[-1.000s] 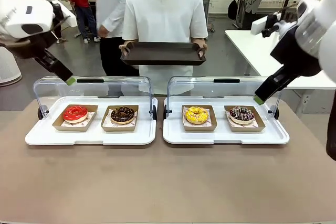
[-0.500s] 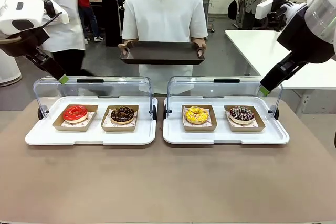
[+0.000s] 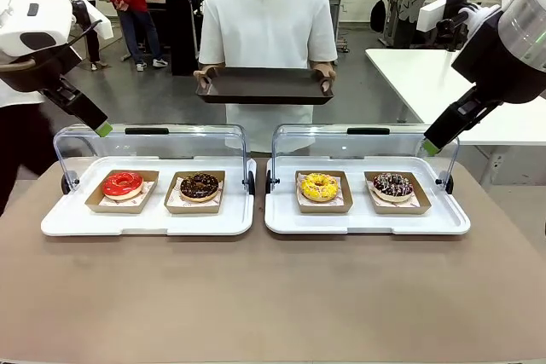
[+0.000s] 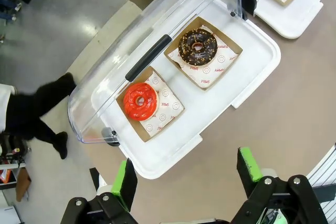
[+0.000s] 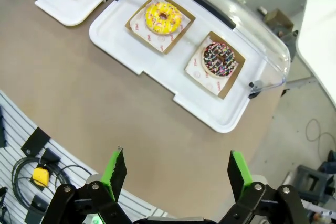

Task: Provide the desired donut to the person.
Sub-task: Pick up and lift the Paper togo box containing the Donut pointed at by the person.

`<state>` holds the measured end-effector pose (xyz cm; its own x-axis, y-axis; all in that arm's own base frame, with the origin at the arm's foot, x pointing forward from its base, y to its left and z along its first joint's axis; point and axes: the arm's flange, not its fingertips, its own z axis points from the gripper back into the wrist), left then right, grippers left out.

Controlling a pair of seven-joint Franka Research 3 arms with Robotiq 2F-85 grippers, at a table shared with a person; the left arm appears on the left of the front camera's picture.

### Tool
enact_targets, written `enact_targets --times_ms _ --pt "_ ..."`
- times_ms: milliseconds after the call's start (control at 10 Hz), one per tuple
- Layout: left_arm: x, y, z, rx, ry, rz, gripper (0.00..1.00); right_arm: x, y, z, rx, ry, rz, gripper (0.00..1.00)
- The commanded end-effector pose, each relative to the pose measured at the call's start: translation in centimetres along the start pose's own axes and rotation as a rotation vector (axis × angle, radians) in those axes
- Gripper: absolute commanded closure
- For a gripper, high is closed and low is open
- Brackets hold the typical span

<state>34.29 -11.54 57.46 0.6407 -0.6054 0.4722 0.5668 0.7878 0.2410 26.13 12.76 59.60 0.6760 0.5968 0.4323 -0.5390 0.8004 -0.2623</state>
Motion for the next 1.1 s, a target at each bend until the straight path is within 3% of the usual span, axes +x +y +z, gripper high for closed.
enact_targets --times_ms 0,100,300,500,700,1000 --pt "0.2 -0.1 -0.1 0.001 -0.012 0.0 0.0 0.0 0.1 -0.2 0.025 0.003 -0.004 0.0" --pt "0.0 0.0 0.0 0.0 0.0 0.0 0.0 0.0 0.0 0.0 0.0 0.0 0.0 0.0" --pt "-0.7 2.9 0.2 -0.359 -0.145 -0.06 0.0 -0.9 -4.1 -0.1 0.294 -0.113 0.007 0.0" --pt "-1.8 6.1 -0.1 -0.603 -0.289 -0.108 0.0 -1.8 -7.3 -0.6 0.468 -0.198 0.079 0.0" --pt "-3.6 9.6 -0.8 -0.705 -0.432 -0.131 0.0 -3.0 -10.9 -2.0 0.536 -0.317 0.176 0.0" --pt "-7.1 14.2 -1.6 -0.748 -0.575 -0.144 0.0 -5.0 -15.6 -3.6 0.608 -0.466 0.23 0.0"
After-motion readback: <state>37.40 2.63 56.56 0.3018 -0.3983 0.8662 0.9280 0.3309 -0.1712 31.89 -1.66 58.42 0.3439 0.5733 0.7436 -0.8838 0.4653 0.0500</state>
